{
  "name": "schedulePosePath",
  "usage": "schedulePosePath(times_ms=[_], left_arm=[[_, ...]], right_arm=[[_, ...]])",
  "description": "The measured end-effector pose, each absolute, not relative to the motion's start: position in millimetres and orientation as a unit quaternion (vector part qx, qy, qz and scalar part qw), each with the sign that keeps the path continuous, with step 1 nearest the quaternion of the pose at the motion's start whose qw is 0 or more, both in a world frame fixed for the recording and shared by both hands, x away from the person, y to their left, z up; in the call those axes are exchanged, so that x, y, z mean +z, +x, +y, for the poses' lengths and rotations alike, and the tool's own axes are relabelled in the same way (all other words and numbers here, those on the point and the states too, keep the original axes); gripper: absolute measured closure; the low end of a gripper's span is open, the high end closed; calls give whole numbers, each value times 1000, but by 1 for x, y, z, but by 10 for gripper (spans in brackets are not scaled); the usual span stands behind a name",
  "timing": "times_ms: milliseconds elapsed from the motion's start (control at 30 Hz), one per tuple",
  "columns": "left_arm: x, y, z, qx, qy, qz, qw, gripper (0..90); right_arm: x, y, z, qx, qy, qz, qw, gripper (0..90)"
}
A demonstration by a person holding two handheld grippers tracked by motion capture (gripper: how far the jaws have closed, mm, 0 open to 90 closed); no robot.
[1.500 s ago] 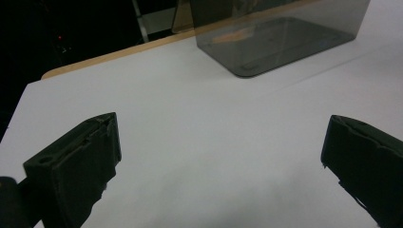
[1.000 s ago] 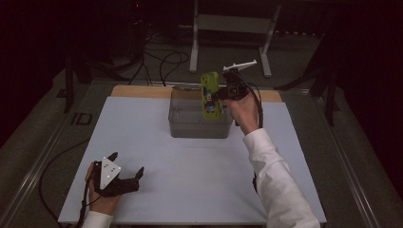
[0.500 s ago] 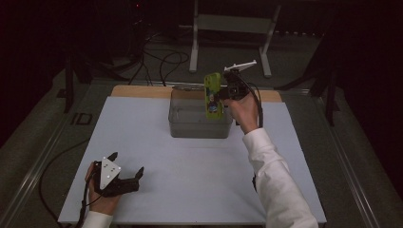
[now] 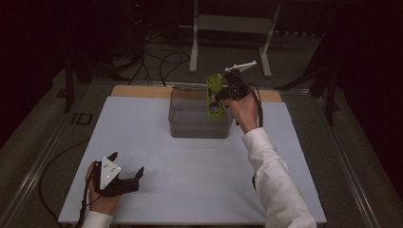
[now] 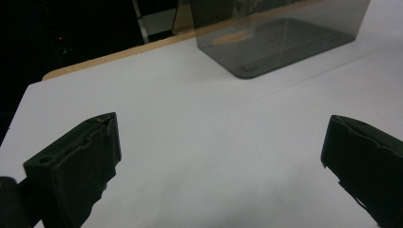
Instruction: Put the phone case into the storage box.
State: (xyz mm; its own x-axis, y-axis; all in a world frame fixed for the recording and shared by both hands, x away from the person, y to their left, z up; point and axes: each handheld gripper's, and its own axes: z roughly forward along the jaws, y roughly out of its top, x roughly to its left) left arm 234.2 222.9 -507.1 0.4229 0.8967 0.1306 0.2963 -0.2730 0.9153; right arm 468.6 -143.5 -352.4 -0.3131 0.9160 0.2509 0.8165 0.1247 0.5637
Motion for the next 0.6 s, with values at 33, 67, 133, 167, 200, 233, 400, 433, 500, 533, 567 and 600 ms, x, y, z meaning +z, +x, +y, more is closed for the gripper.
schedulePosePath(times_ms=[33, 67, 133, 167, 200, 233, 400, 433, 500, 533, 567, 600], left_arm=[[-507, 234, 223, 342, 721, 414, 438, 0], [-507, 234, 223, 342, 721, 414, 438, 0], [-507, 234, 223, 342, 721, 414, 438, 0], [-507, 234, 223, 343, 721, 413, 438, 0], [-507, 234, 223, 343, 721, 413, 438, 0], [-507, 234, 223, 342, 721, 413, 438, 0], [-507, 234, 223, 342, 721, 413, 438, 0], [-507, 234, 223, 342, 721, 413, 438, 0], [-507, 234, 223, 342, 721, 413, 438, 0], [-507, 234, 223, 342, 721, 413, 438, 0], [-507, 234, 223, 342, 722, 413, 437, 0], [-507, 234, 223, 342, 722, 413, 437, 0]], right_arm=[[-353, 469, -144, 317, 581, 745, 78, 777], [-353, 469, -144, 317, 581, 745, 79, 777], [-353, 470, -144, 316, 582, 745, 79, 777], [-354, 470, -144, 316, 583, 745, 78, 777], [-354, 471, -145, 314, 585, 744, 79, 776], [-355, 471, -145, 315, 585, 743, 78, 776], [-357, 473, -147, 313, 590, 740, 78, 776], [-357, 473, -147, 313, 590, 740, 78, 776], [-358, 474, -148, 312, 591, 740, 78, 776], [-358, 474, -148, 312, 593, 738, 77, 776], [-359, 474, -148, 311, 592, 739, 79, 776], [-359, 475, -148, 311, 594, 738, 78, 775]])
